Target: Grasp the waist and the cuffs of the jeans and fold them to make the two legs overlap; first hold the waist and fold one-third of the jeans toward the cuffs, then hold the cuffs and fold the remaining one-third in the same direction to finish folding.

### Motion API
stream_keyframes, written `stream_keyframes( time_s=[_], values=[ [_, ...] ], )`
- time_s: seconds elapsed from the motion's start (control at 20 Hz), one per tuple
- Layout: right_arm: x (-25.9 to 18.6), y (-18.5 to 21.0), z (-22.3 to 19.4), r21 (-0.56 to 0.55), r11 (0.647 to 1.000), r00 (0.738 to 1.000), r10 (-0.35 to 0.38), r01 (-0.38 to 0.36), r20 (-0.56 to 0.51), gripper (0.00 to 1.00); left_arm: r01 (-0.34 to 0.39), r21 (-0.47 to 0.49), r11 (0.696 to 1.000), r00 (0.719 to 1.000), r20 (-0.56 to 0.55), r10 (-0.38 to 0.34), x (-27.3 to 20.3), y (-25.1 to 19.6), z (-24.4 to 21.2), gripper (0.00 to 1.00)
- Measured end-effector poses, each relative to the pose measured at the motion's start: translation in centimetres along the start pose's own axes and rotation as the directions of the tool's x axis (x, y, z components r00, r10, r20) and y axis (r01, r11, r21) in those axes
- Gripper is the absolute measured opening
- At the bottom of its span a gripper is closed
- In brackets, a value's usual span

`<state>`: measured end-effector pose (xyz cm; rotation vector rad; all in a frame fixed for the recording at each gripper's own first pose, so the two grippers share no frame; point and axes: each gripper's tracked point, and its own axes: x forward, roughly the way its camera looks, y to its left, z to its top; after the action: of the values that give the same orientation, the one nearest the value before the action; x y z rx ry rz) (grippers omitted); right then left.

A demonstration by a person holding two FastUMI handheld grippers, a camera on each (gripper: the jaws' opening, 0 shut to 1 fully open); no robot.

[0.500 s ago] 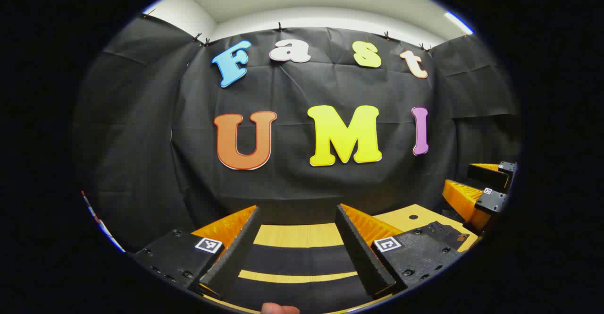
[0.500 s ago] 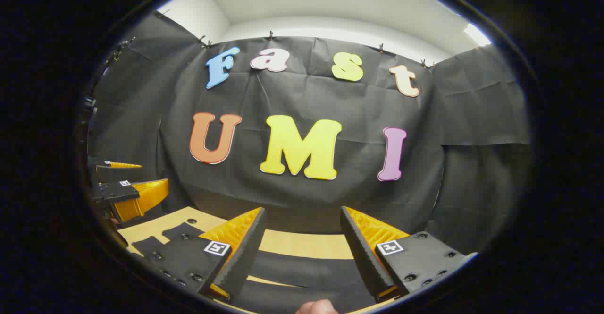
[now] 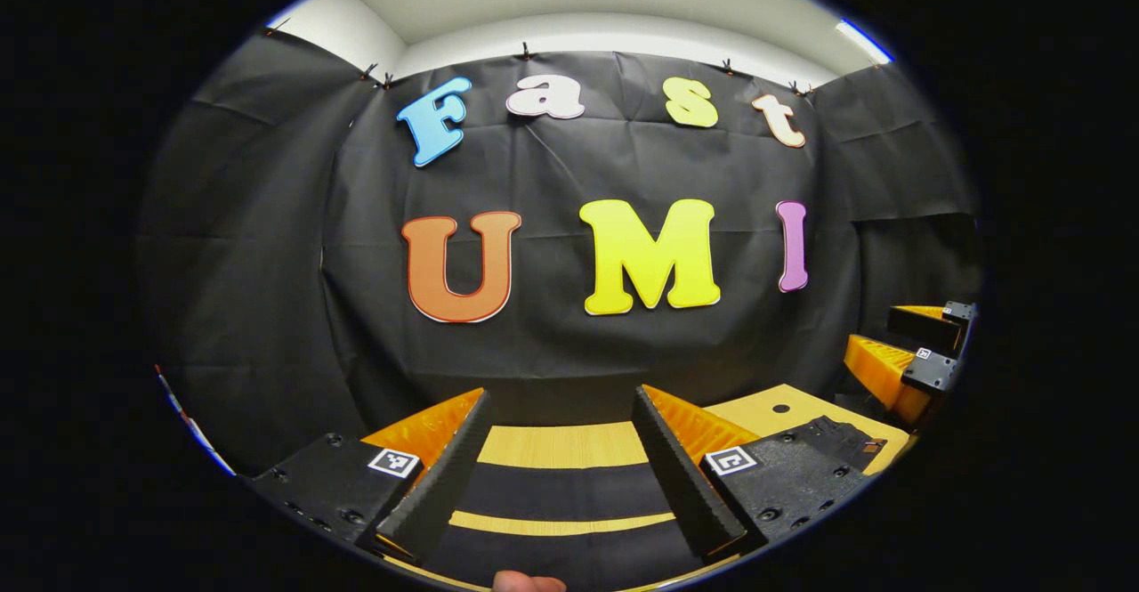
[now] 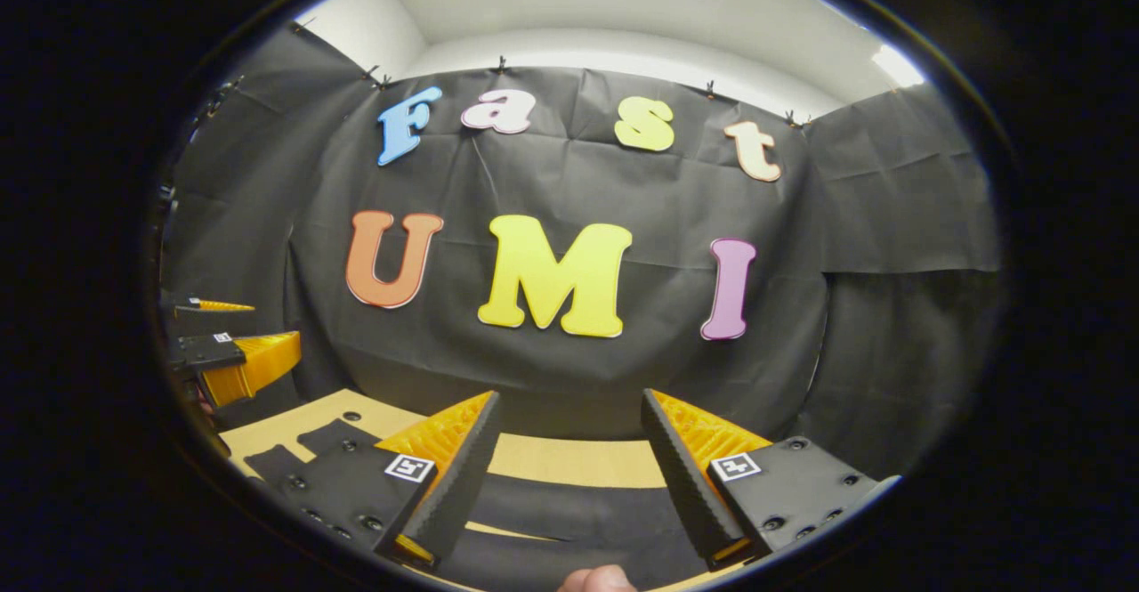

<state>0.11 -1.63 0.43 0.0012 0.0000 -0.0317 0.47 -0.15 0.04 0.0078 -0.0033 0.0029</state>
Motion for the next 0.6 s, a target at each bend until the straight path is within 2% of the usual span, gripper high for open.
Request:
stream_keyframes(
  time_s=[0.05, 0.1, 0.15, 0.4, 0.6],
  values=[
    [0.0, -0.1, 0.1, 0.001, 1.0, 1.0, 0.0, 0.0, 0.001, 0.94, -0.001, -0.002, 1.0, 1.0, -0.002, 0.001, 0.0, 0.0, 0.0, 0.94],
    [0.0, -0.1, 0.1, 0.003, 1.0, 1.0, 0.001, -0.001, 0.001, 0.94, -0.001, -0.004, 1.0, 1.0, -0.003, 0.001, 0.0, -0.1, 0.1, 0.94],
    [0.1, -0.1, 0.2, 0.005, 1.0, 1.0, 0.002, -0.002, 0.0, 0.94, -0.002, -0.004, 1.0, 1.0, -0.001, 0.002, 0.0, -0.1, 0.3, 1.0],
    [0.3, -0.6, 0.5, 0.012, 1.0, 1.0, 0.005, -0.005, 0.004, 0.96, -0.003, -0.003, 1.0, 1.0, 0.003, 0.003, 0.3, -0.4, 0.3, 1.0],
    [0.5, -1.6, 0.1, 0.015, 1.0, 1.0, 0.0, 0.0, -0.013, 0.94, 0.002, 0.001, 1.0, 1.0, -0.013, -0.002, 0.6, -0.5, -0.4, 1.0]
  ],
)
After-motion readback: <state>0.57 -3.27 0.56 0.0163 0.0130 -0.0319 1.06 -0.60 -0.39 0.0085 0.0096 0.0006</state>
